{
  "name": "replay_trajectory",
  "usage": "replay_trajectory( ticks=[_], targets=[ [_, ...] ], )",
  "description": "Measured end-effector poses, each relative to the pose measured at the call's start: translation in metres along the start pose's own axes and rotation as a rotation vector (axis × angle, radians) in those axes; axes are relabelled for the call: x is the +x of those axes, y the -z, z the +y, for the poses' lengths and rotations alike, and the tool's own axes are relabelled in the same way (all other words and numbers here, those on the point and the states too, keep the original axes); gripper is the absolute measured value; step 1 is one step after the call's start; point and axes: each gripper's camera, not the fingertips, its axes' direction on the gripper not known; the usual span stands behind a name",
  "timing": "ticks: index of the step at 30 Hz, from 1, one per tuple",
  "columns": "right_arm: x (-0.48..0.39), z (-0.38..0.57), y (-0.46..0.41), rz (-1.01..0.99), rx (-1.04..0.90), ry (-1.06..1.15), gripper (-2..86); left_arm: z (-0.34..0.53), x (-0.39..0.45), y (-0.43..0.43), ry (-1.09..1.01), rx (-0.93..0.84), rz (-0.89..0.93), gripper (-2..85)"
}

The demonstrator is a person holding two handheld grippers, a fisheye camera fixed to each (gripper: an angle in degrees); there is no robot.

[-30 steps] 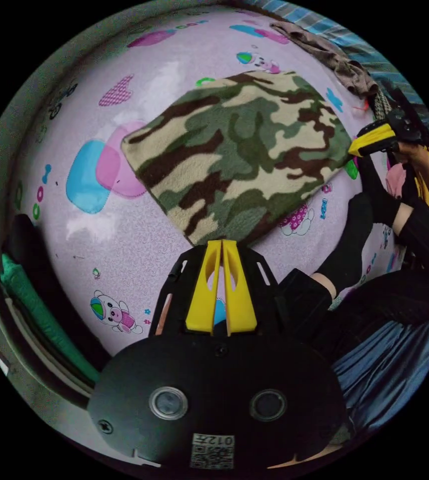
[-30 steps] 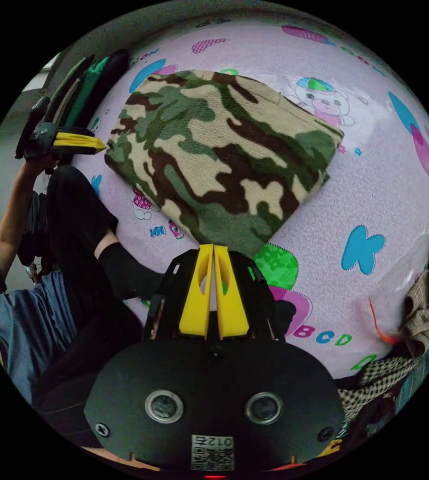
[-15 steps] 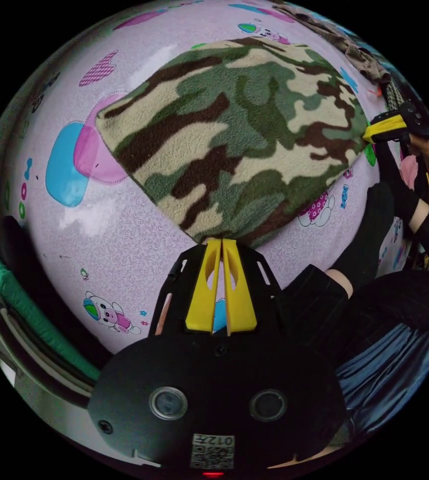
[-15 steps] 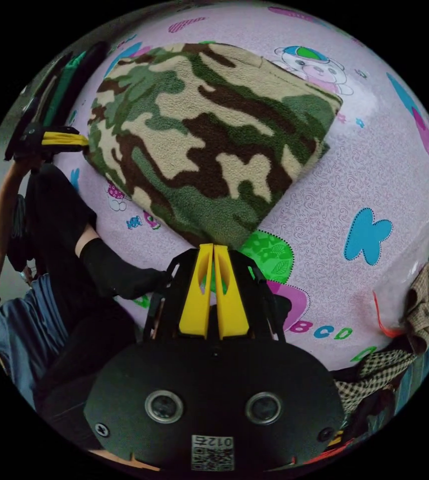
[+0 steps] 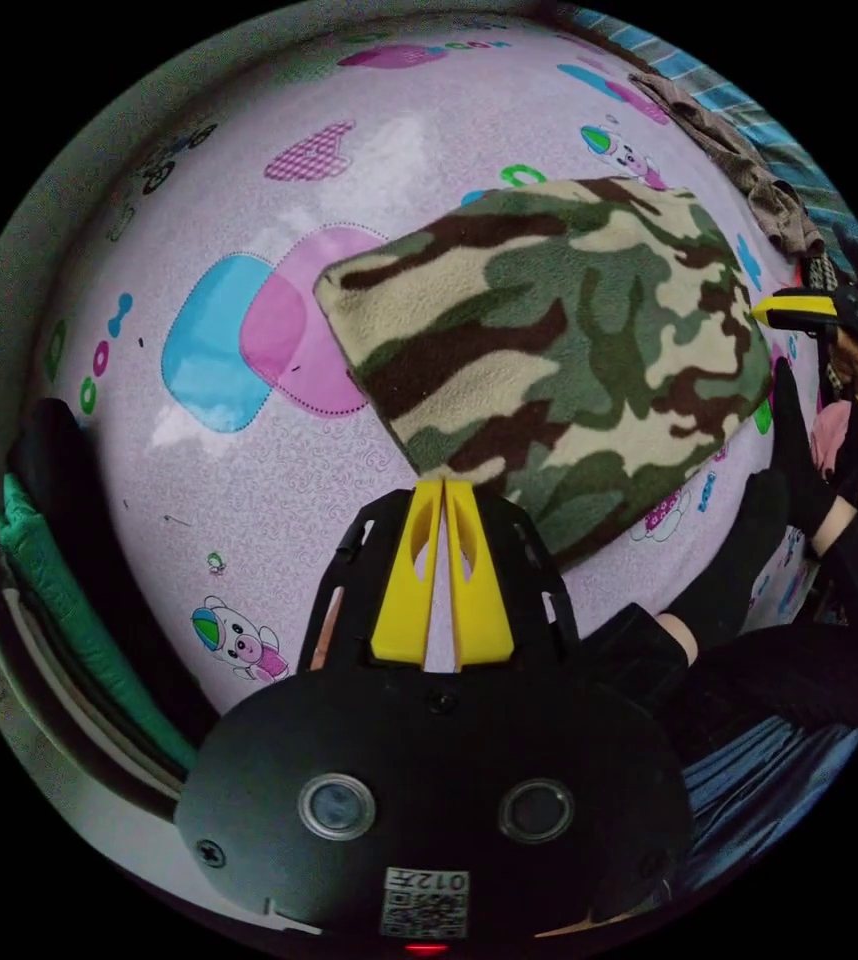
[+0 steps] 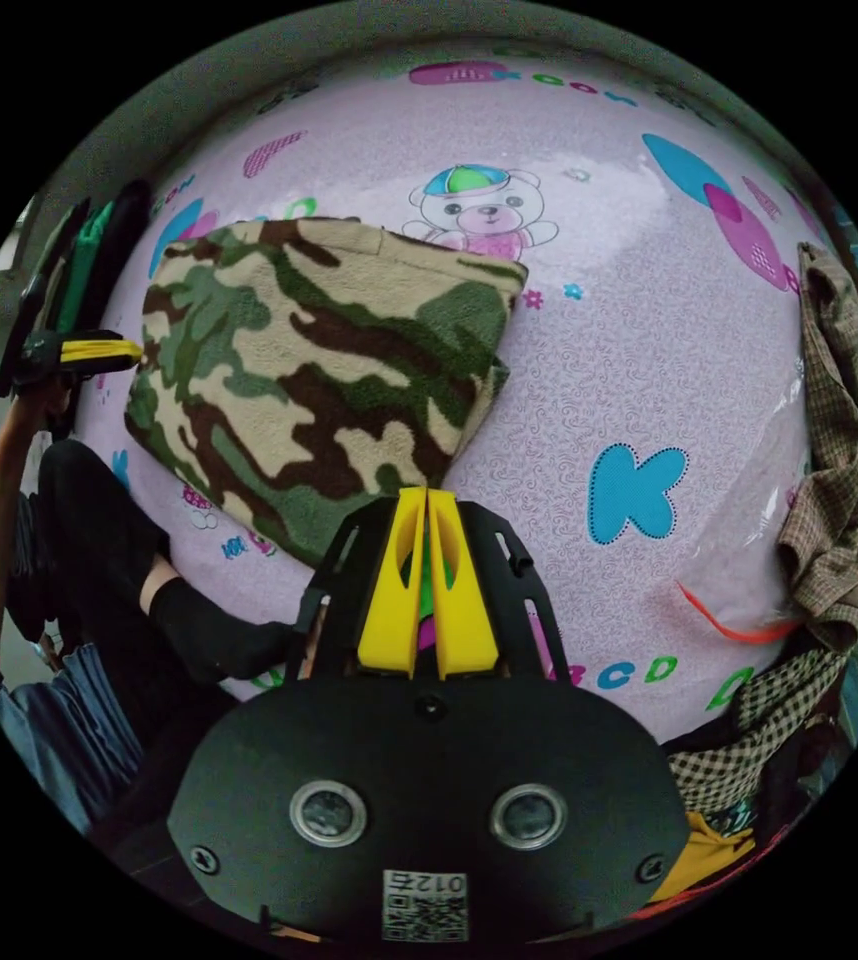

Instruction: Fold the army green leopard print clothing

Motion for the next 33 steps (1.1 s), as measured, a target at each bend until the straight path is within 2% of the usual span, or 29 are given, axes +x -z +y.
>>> replay_trajectory(
  ticks=[5, 11, 17, 23, 30, 33],
  targets=[
    [0.012, 0.015, 0.005, -0.013, 0.035, -0.019, -0.7, 0.011, -0.018, 0.004, 0.004, 0.004, 0.043, 0.6],
    [0.059, 0.033, 0.02, -0.176, 0.197, -0.196, 3.3, 0.028, -0.083, 0.023, 0.222, 0.187, 0.213, 1.9],
    [0.09, 0.03, 0.014, -0.269, 0.268, -0.287, 5.0, 0.025, -0.118, 0.003, 0.328, 0.203, 0.306, 2.6],
    [0.097, 0.03, 0.001, -0.241, 0.232, -0.287, -0.1, 0.025, -0.129, -0.006, 0.335, 0.203, 0.302, 1.6],
    [0.101, 0.067, 0.016, -0.217, 0.317, -0.269, -0.9, 0.043, -0.13, 0.015, 0.268, 0.29, 0.238, 0.4],
    [0.109, 0.075, 0.009, -0.215, 0.317, -0.294, -0.9, 0.044, -0.139, 0.002, 0.296, 0.274, 0.255, 0.3]
  ],
)
